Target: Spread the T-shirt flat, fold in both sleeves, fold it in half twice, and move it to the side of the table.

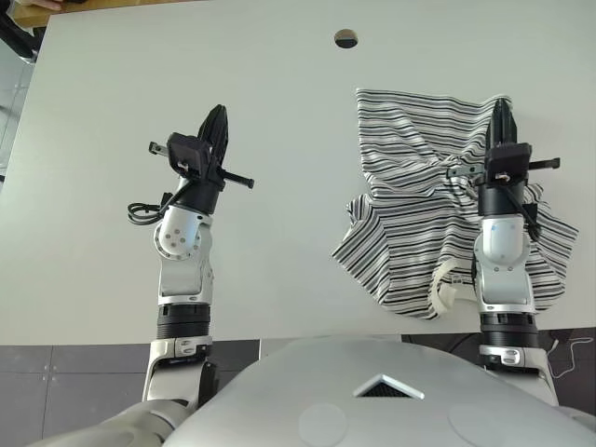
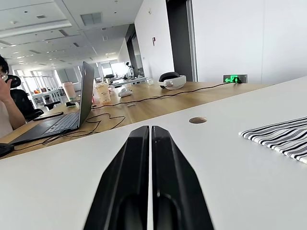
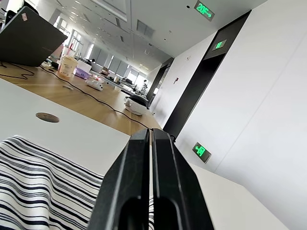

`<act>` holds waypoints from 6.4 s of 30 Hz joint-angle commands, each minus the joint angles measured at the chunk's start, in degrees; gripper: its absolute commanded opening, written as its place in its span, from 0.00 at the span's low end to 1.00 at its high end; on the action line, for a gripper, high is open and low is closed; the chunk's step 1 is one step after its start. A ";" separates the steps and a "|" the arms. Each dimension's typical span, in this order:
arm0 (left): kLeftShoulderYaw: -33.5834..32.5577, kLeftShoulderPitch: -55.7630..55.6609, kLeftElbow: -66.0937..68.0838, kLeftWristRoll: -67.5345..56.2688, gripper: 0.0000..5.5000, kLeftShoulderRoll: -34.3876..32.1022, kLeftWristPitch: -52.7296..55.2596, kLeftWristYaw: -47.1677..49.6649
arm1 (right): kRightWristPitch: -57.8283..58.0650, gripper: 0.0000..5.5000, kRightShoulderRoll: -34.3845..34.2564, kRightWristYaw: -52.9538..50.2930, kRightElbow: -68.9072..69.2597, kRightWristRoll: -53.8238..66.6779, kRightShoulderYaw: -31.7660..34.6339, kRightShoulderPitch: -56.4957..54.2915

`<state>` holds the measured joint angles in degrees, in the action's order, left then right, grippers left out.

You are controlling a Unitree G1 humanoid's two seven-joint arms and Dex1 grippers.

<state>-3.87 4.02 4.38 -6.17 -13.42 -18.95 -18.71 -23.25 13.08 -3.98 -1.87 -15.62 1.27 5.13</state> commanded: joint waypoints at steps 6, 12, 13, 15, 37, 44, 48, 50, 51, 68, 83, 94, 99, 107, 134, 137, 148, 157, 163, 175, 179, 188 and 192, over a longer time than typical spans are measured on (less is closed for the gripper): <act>0.89 0.28 0.62 -0.67 0.02 -0.51 -1.50 -2.91 | 0.70 0.02 -0.04 0.08 -1.58 -0.74 -1.01 -1.83; 1.37 0.33 -0.04 -0.94 0.02 -0.64 -1.63 -4.34 | 1.19 0.02 -0.07 0.01 -0.51 -1.09 -1.10 -1.20; 1.26 0.41 -0.04 -1.01 0.02 -0.60 -1.63 -4.35 | 1.15 0.02 -0.12 0.01 -0.67 -1.13 -1.16 -1.29; 1.21 0.59 -0.44 -1.13 0.02 -0.54 -1.45 -4.40 | 1.22 0.02 -0.17 0.06 -0.52 -1.23 -1.20 -1.20; 2.98 1.35 -2.08 -0.78 0.02 -0.86 -1.06 -5.46 | 1.80 0.02 0.09 0.30 0.82 -1.46 -1.67 -0.49; 3.63 1.21 -2.00 -0.74 0.02 -0.94 -0.90 -5.77 | 1.79 0.02 0.19 0.26 0.84 -1.41 -1.62 -0.28; 4.16 1.26 -2.06 -1.02 0.02 -0.91 -0.49 -6.24 | 1.77 0.02 0.24 0.40 0.50 -1.16 -1.59 -0.48; 4.90 1.39 -2.01 -1.34 0.02 -0.97 -0.40 -7.21 | 1.74 0.02 0.18 0.35 0.28 -1.18 -1.66 -0.57; 5.38 1.75 -2.21 -1.24 0.02 -1.08 -0.63 -7.66 | 1.79 0.02 0.14 0.38 0.21 -1.23 -1.78 -0.68; 42.83 -1.10 -16.27 11.02 0.02 -2.15 34.68 -22.35 | 4.54 0.02 -3.00 -1.21 -6.02 1.87 -1.37 -7.54; 26.72 2.36 -21.05 5.51 0.02 -28.06 51.42 -32.93 | 7.87 0.02 -5.67 -2.90 -1.55 -0.37 -2.53 -6.19; 14.25 -10.57 -25.69 -15.29 0.02 -16.13 58.37 -29.26 | 6.40 0.02 -4.27 -2.81 -3.43 0.58 -1.41 -5.99; 18.33 -28.84 -8.94 -13.26 0.02 -4.38 60.34 -23.55 | 5.08 0.02 -3.85 -2.64 -5.36 0.92 -1.40 -6.35; 21.34 -50.68 42.80 -0.27 0.02 9.85 38.58 -16.27 | 4.16 0.02 -3.80 -2.09 -6.22 0.96 -2.24 -6.30; 3.81 -55.62 66.64 2.57 0.02 -0.34 23.59 -11.69 | 5.29 0.02 -3.85 -1.85 -3.05 0.76 -2.31 -4.58; 0.59 -53.57 57.45 -1.39 0.06 -2.74 24.02 -17.24 | 5.55 0.02 -3.99 -1.93 -2.00 0.85 -2.11 -4.10; -8.18 -1.71 -11.53 -22.60 0.37 -32.38 79.38 -38.66 | 7.84 0.02 -5.53 -4.77 3.47 -0.41 -0.64 0.47; -3.18 -7.14 4.61 -22.20 0.48 -39.04 82.13 -41.18 | 7.45 0.02 -4.98 -5.92 2.79 -0.63 0.98 1.52; 1.90 -8.07 9.85 -19.48 0.48 -40.88 74.99 -45.20 | 7.79 0.02 -4.98 -5.63 3.32 -0.70 1.22 1.69; 7.92 -6.67 5.31 -22.18 0.37 -38.50 77.39 -47.45 | 8.54 0.02 -5.09 -5.51 4.48 -0.98 1.21 2.04; 7.83 -8.43 7.78 -20.98 0.23 -37.94 75.68 -46.71 | 8.82 0.02 -5.07 -5.51 4.97 -0.98 1.27 2.35; 8.17 -10.21 8.46 -21.30 0.02 -37.79 74.22 -47.87 | 8.83 0.02 -5.03 -5.56 5.01 -1.09 1.20 2.46; 6.96 -11.56 -1.23 -24.42 0.02 -41.05 73.34 -52.50 | 8.96 0.02 -5.07 -5.54 5.19 -1.18 1.12 2.57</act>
<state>3.86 -6.07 8.15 -29.20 -51.91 54.62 -69.41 -15.14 7.85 -9.55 2.73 -16.68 2.19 7.65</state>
